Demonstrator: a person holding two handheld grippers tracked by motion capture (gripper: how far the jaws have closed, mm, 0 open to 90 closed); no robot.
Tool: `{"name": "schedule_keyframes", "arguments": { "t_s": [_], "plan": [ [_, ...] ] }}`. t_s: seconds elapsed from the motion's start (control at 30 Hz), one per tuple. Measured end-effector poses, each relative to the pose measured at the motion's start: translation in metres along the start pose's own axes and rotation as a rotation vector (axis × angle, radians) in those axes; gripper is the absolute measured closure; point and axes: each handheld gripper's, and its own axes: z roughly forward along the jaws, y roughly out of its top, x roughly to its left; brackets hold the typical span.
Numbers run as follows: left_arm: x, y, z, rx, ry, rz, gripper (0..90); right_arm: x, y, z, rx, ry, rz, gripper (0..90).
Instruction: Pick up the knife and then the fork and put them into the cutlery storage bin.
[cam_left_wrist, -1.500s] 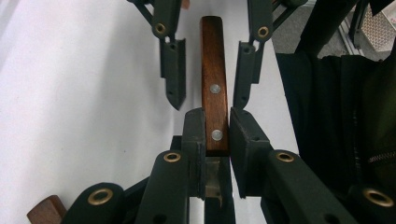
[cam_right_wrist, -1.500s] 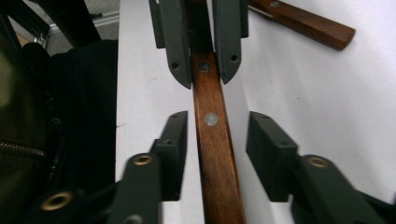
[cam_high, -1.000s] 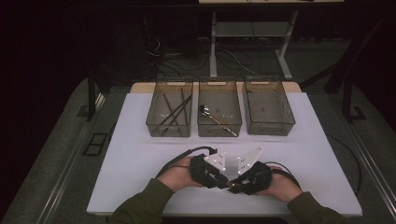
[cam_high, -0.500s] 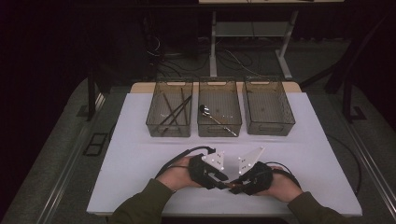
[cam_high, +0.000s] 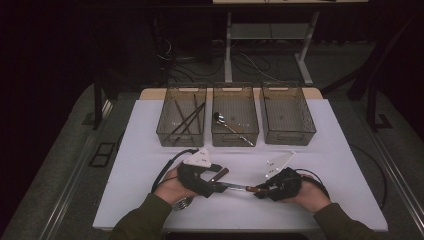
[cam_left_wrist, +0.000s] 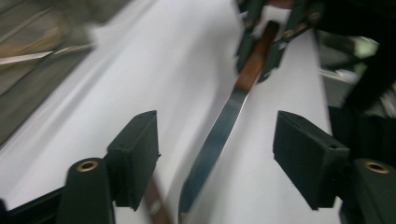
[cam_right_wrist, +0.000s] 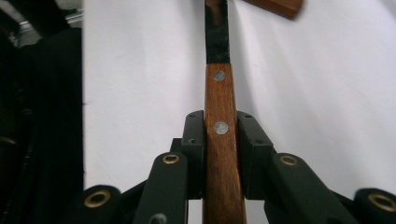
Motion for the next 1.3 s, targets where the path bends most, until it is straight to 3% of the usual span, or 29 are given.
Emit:
{"name": "schedule_keyframes", "arguments": {
  "t_s": [0.27,0.33,0.53,0.73,1.03,1.3],
  "plan": [
    [0.002,-0.029,-0.021,-0.063,0.139,-0.103,13.9,-0.015,-0.010,-0.017,-0.032,-0.068,0.084,75.3],
    [0.002,-0.035,-0.024,-0.065,0.164,-0.118,11.8,-0.015,-0.011,-0.020,-0.046,-0.075,0.128,75.3],
    [-0.002,-0.053,-0.031,-0.074,0.218,-0.129,4.3,-0.023,-0.013,-0.030,-0.073,-0.114,0.164,75.3],
    [-0.004,-0.062,-0.035,-0.064,0.232,-0.148,0.0,-0.033,-0.012,-0.047,-0.116,-0.164,0.202,75.3],
    [-0.003,-0.061,-0.032,-0.043,0.231,-0.135,0.0,-0.047,-0.008,-0.075,-0.193,-0.231,0.247,75.3],
    [-0.005,-0.060,-0.031,-0.049,0.228,-0.129,0.0,-0.062,-0.006,-0.097,-0.225,-0.331,0.319,75.3]
  ]
}}
